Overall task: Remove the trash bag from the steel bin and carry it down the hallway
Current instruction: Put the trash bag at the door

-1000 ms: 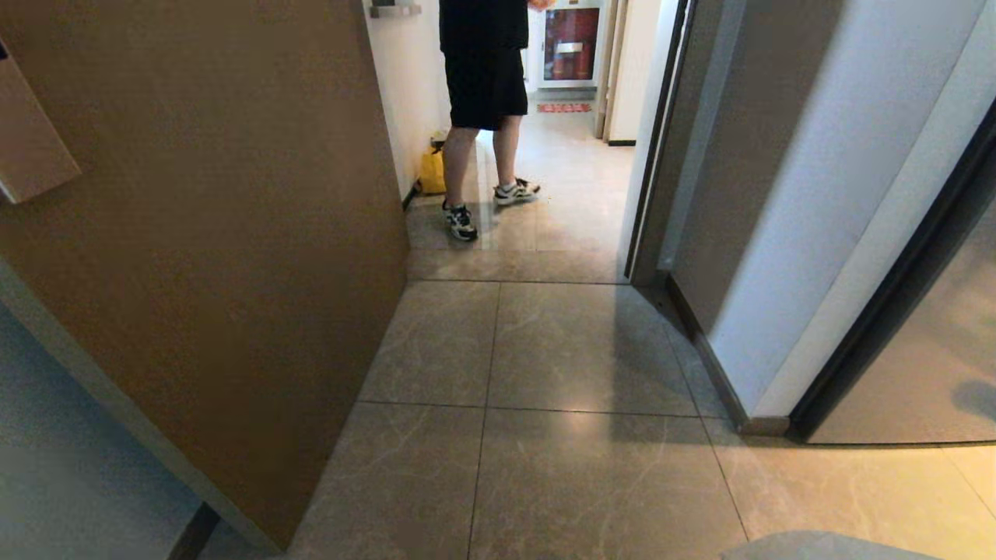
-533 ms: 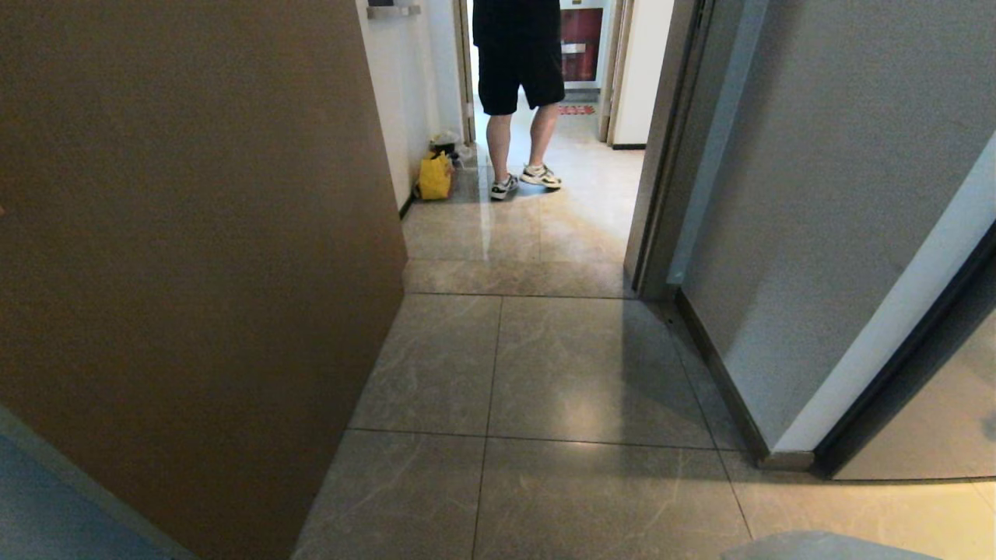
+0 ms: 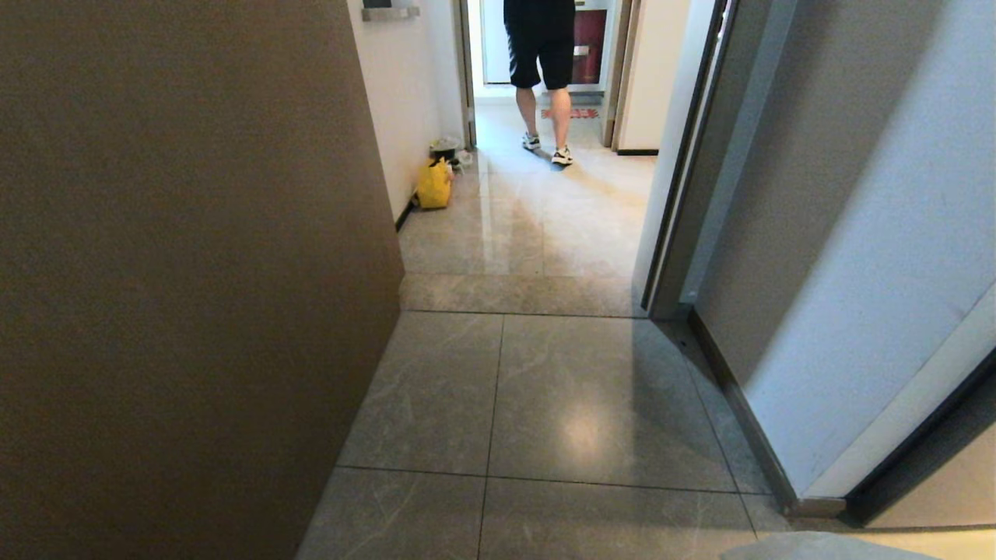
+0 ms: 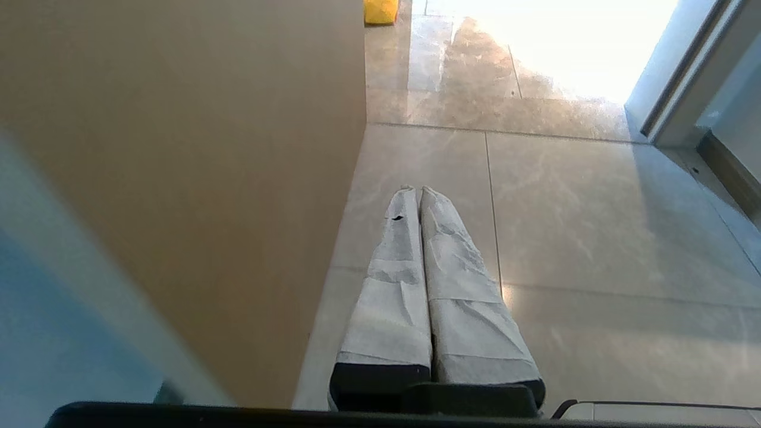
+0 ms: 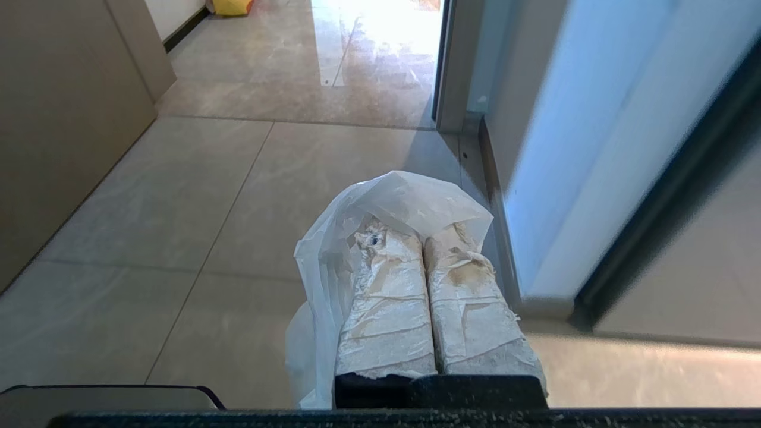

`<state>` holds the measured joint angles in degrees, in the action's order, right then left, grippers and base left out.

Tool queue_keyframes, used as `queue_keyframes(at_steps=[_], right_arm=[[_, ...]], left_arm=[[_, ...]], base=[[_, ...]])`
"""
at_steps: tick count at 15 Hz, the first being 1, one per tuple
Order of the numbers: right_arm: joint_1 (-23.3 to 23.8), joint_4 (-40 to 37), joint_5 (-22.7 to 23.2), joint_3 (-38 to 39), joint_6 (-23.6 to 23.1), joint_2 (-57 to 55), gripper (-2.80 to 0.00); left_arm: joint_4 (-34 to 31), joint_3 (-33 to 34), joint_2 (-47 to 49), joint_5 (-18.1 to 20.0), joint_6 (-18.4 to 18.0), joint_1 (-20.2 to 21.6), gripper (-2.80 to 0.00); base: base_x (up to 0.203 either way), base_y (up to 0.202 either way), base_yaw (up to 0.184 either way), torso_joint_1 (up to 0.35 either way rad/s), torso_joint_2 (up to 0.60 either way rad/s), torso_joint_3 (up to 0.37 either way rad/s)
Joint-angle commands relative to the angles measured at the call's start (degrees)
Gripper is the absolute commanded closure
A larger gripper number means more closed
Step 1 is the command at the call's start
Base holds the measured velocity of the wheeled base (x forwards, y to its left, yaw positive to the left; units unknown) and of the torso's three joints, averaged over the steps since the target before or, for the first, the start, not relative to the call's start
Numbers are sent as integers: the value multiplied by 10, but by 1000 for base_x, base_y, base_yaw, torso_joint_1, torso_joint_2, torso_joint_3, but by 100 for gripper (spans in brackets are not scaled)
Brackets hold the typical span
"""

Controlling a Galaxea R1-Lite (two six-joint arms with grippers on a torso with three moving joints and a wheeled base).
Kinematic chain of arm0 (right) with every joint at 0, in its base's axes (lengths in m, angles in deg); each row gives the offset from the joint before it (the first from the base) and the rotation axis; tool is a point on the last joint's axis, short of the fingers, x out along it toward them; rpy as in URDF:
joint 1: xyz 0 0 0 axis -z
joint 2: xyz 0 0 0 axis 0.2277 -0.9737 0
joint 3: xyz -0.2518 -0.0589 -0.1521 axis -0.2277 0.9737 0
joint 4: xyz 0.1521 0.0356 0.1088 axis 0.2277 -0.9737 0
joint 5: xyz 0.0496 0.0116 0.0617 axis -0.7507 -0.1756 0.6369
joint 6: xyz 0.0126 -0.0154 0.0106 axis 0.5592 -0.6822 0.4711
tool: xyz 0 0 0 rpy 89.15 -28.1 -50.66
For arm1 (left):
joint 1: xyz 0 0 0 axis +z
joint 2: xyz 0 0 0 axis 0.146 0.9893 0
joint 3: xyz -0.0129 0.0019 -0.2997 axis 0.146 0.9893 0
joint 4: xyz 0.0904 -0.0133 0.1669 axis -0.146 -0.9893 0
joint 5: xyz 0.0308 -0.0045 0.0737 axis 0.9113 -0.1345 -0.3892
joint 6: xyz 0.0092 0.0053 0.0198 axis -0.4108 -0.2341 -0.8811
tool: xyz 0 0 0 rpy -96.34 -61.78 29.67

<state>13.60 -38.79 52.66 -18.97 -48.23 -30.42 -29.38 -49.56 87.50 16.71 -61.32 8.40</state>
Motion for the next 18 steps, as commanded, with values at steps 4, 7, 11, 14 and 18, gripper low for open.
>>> queue_keyframes(at_steps=[4,7,11,14,18], right_arm=[[0,0,0,0,0,0,0],[0,0,0,0,0,0,0],[0,0,0,0,0,0,0],[0,0,0,0,0,0,0],[0,0,0,0,0,0,0]], left_arm=[[0,0,0,0,0,0,0],[0,0,0,0,0,0,0],[0,0,0,0,0,0,0],[0,0,0,0,0,0,0],[0,0,0,0,0,0,0]], base=[[193,0,1,1,1,2],[192,0,1,4,4,4],[191,0,2,3,1,3],[194,0,1,-1,2,4],[191,0,0,2,1,3]])
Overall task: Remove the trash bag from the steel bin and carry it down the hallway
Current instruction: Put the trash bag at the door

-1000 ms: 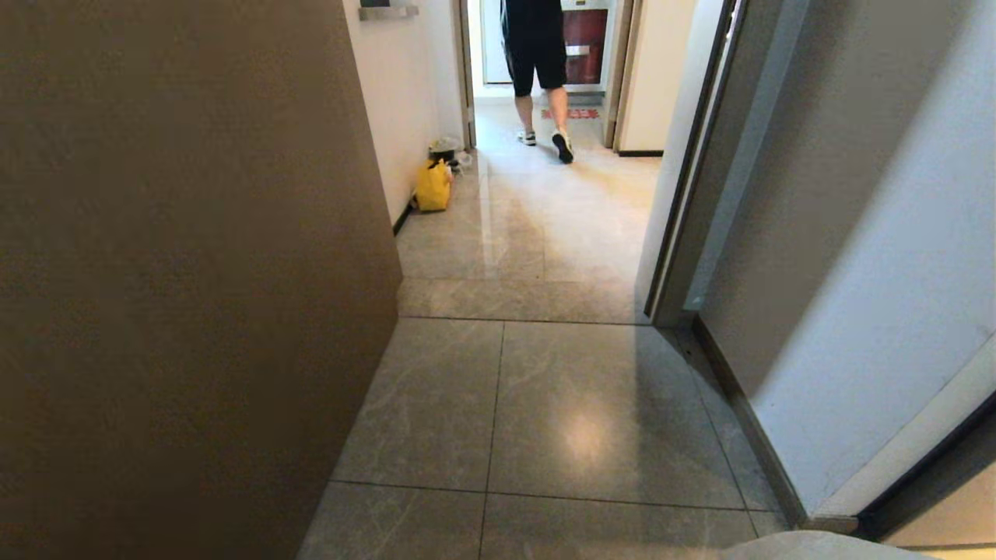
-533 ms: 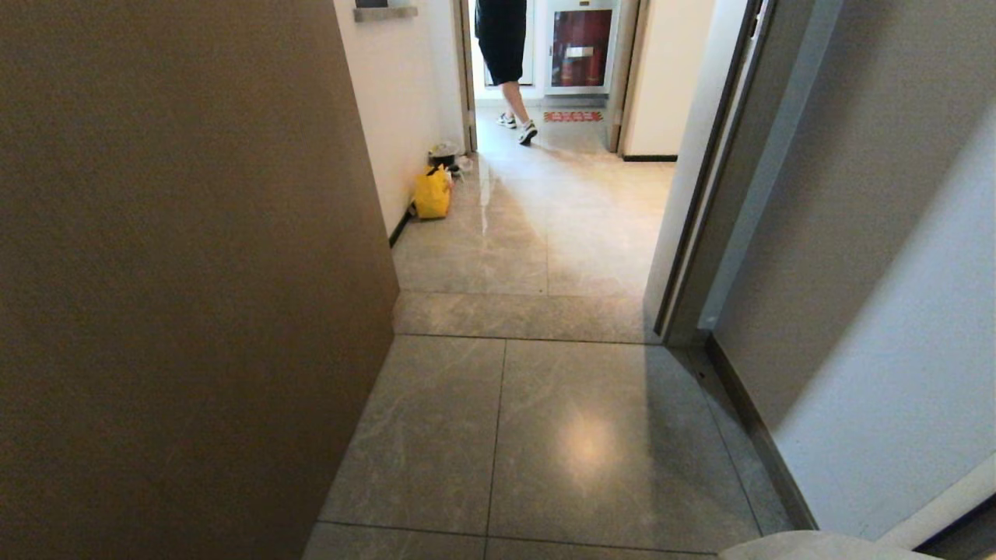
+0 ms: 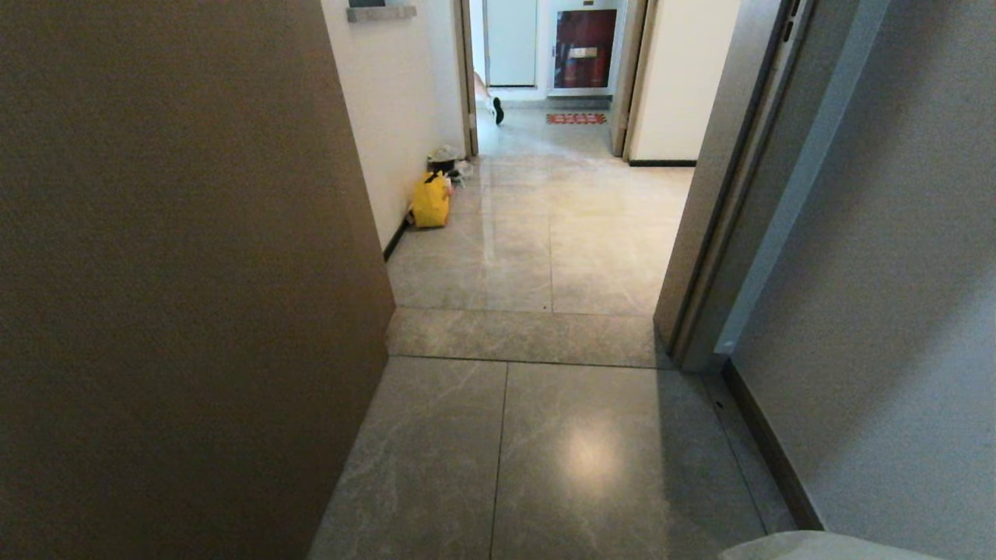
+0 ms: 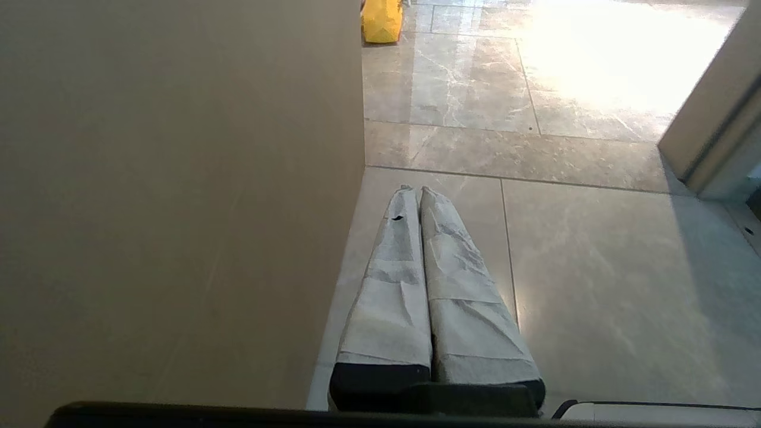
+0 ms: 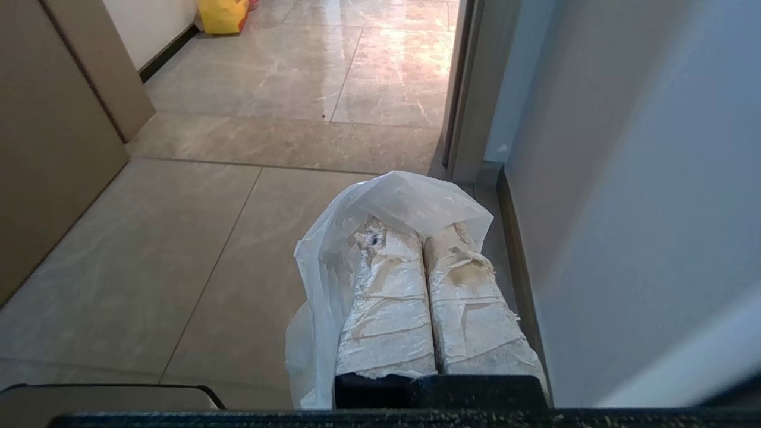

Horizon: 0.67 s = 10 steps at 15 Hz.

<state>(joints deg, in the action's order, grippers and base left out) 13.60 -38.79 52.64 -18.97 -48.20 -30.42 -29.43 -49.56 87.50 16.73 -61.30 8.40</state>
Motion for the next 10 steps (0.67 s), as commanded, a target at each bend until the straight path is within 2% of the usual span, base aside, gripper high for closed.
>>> queue_keyframes(at_steps=[1,10], right_arm=[[0,0,0,0,-1,0,0],[0,0,0,0,-1,0,0]], left_arm=[[0,0,0,0,0,0,0],[0,0,0,0,0,0,0]], base=[[194,0,2,7,2,4],[193,0,1,1,4,1]])
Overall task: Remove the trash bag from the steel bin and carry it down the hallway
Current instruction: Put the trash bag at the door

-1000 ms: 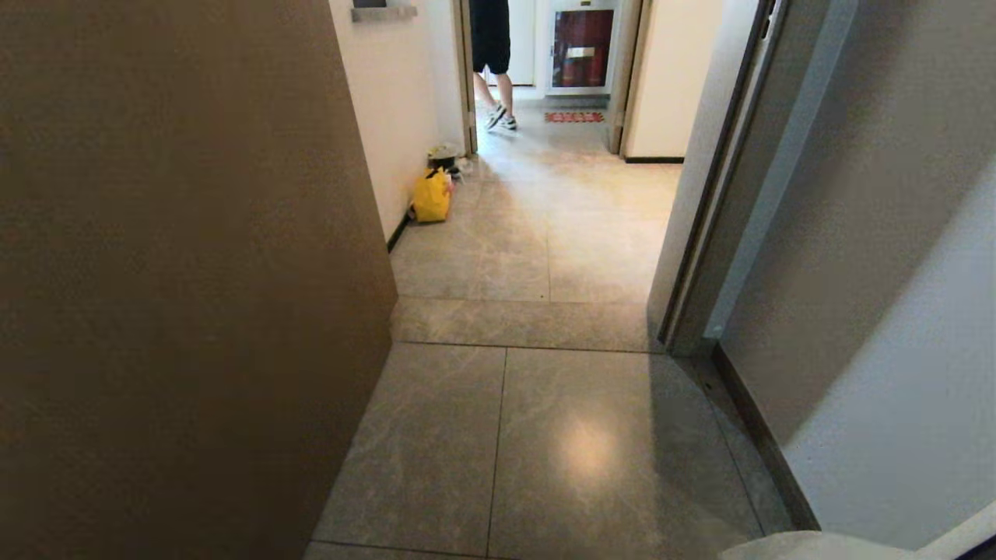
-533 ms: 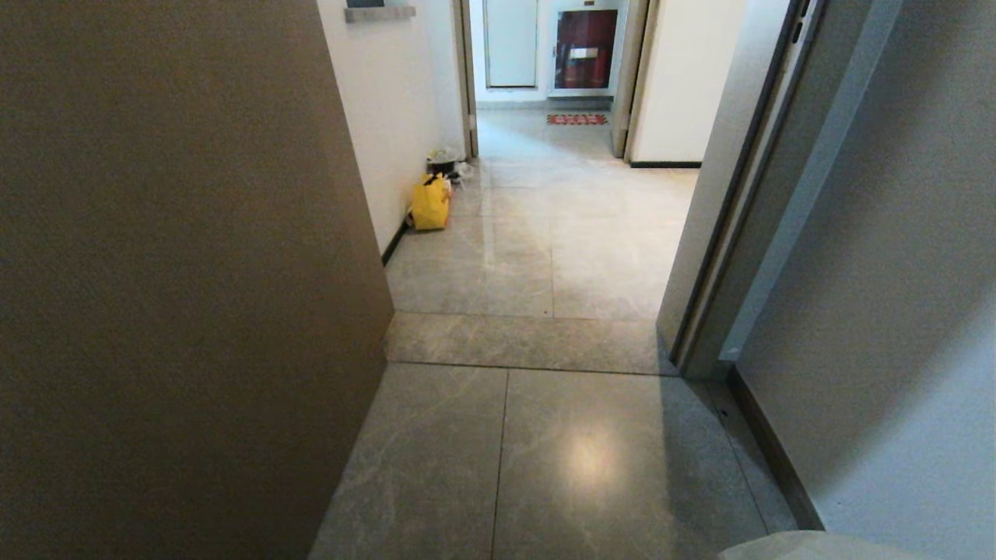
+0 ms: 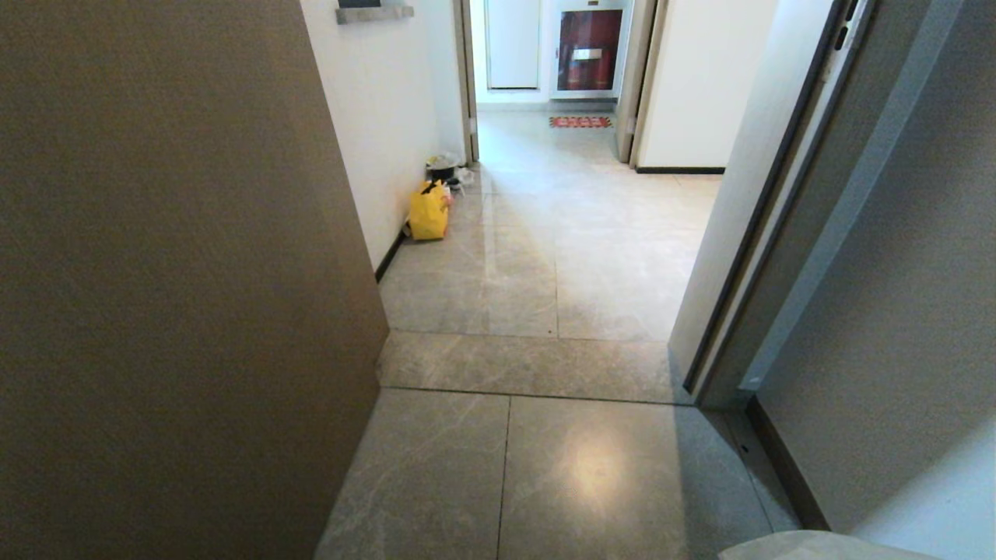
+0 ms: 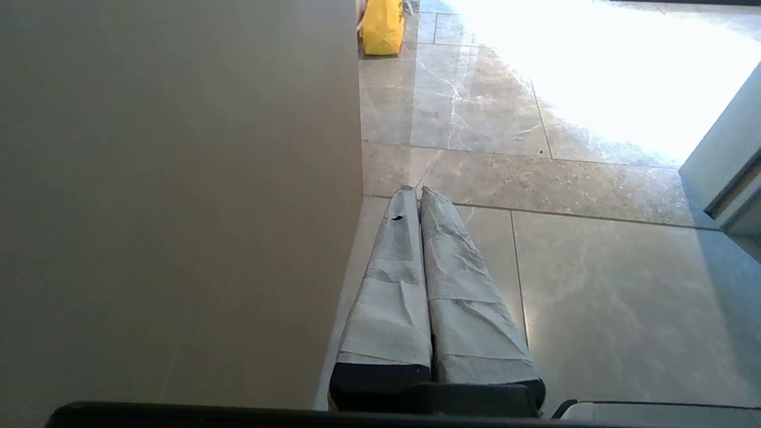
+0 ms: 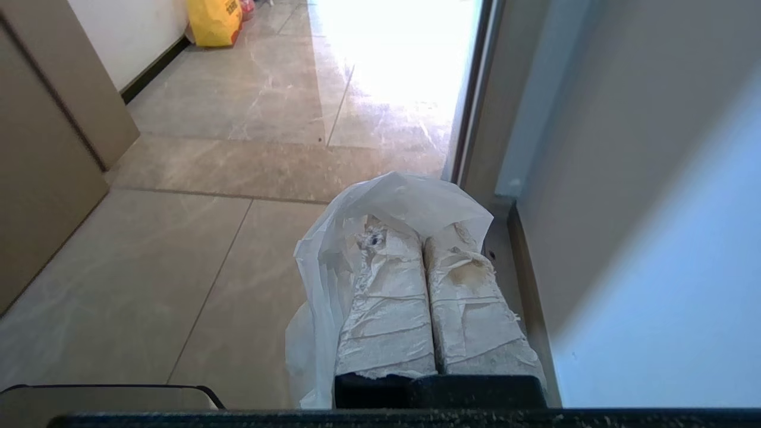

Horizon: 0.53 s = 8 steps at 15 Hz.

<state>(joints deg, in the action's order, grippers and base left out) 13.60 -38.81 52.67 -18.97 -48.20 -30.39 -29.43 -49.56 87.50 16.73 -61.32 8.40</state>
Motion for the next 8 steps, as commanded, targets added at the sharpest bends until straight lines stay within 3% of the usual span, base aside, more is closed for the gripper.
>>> queue_keyframes(at_steps=[1,8], right_arm=[[0,0,0,0,-1,-1,0],[0,0,0,0,-1,-1,0]], left_arm=[[0,0,0,0,0,0,0],[0,0,0,0,0,0,0]], base=[[196,0,1,2,-2,2],[192,0,2,1,2,3]])
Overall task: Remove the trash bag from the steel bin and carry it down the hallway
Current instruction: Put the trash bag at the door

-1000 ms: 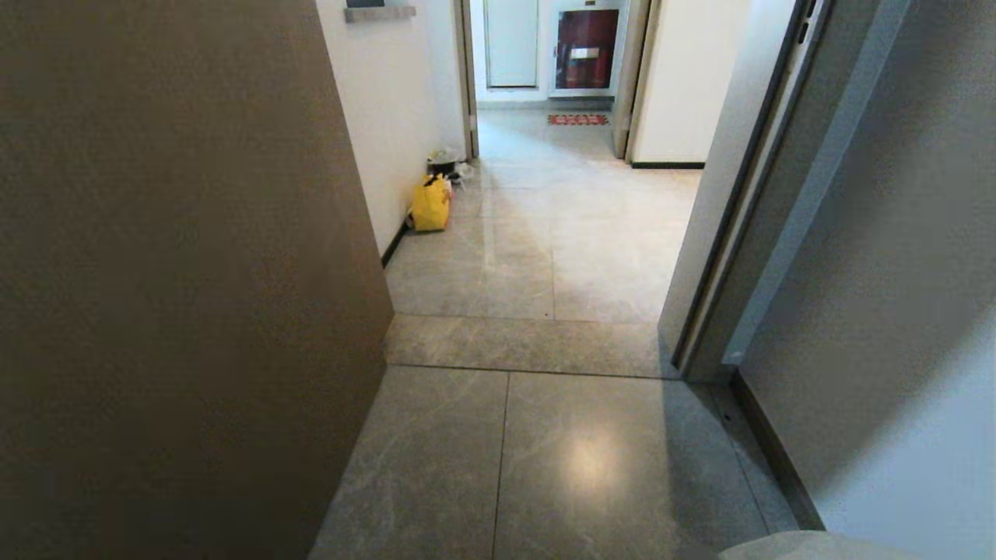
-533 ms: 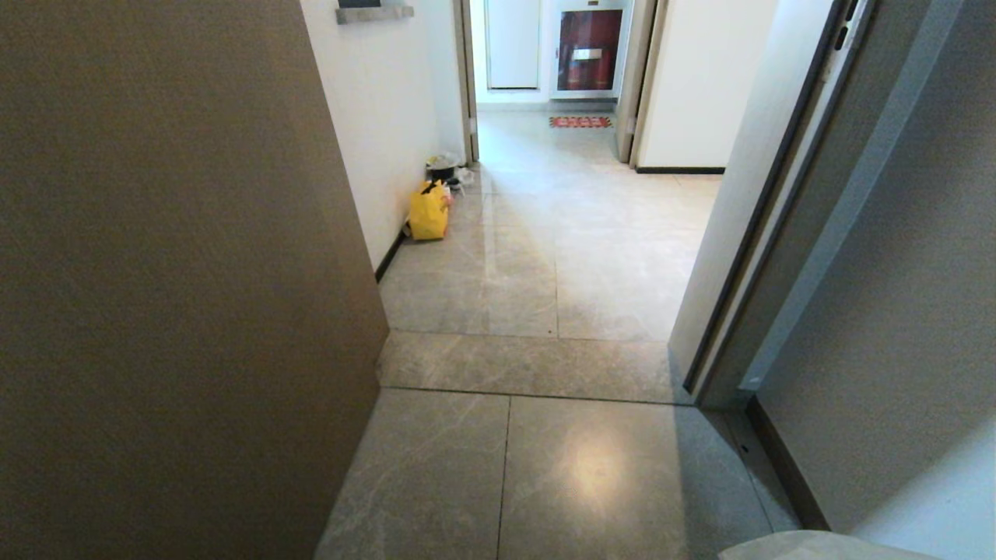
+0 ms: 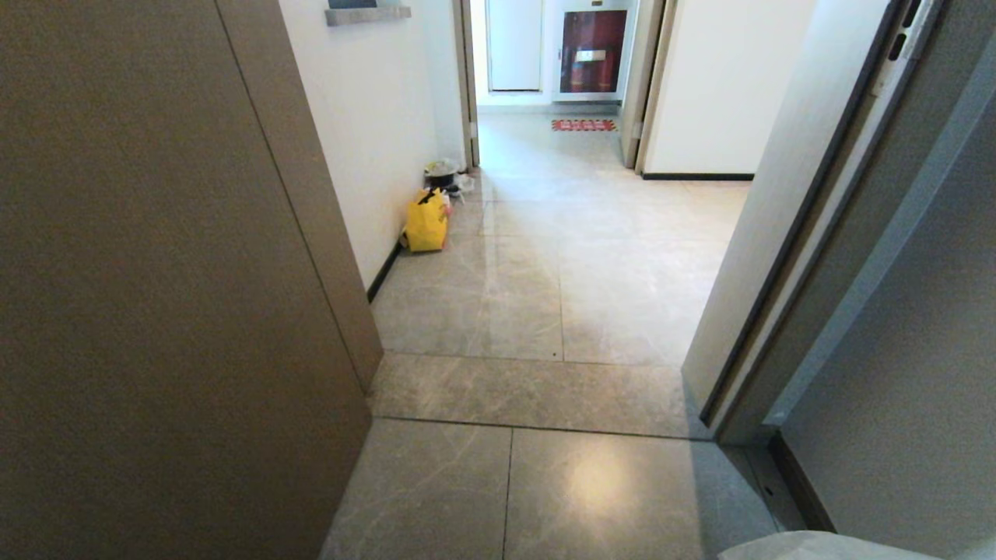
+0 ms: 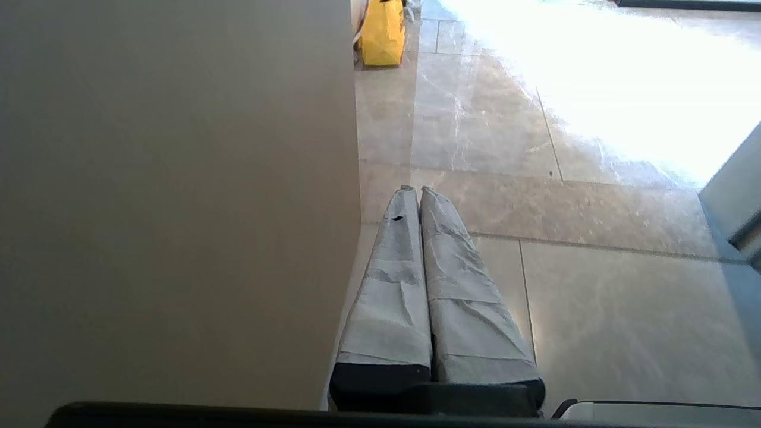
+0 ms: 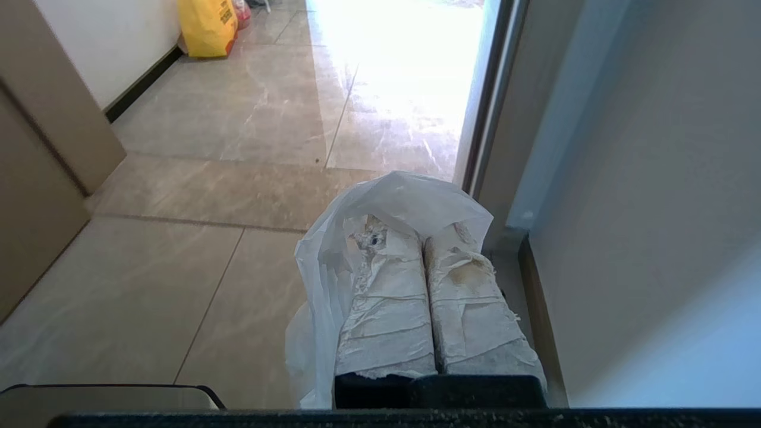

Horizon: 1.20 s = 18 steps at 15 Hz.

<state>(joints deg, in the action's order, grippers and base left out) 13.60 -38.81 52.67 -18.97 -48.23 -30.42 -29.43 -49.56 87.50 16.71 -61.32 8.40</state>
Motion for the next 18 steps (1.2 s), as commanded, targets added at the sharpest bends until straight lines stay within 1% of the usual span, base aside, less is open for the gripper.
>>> queue_keyframes(at_steps=[1,18], right_arm=[[0,0,0,0,0,0,0],[0,0,0,0,0,0,0]], left_arm=[[0,0,0,0,0,0,0],[0,0,0,0,0,0,0]], base=[[195,0,2,6,11,-2],[192,0,1,1,3,2]])
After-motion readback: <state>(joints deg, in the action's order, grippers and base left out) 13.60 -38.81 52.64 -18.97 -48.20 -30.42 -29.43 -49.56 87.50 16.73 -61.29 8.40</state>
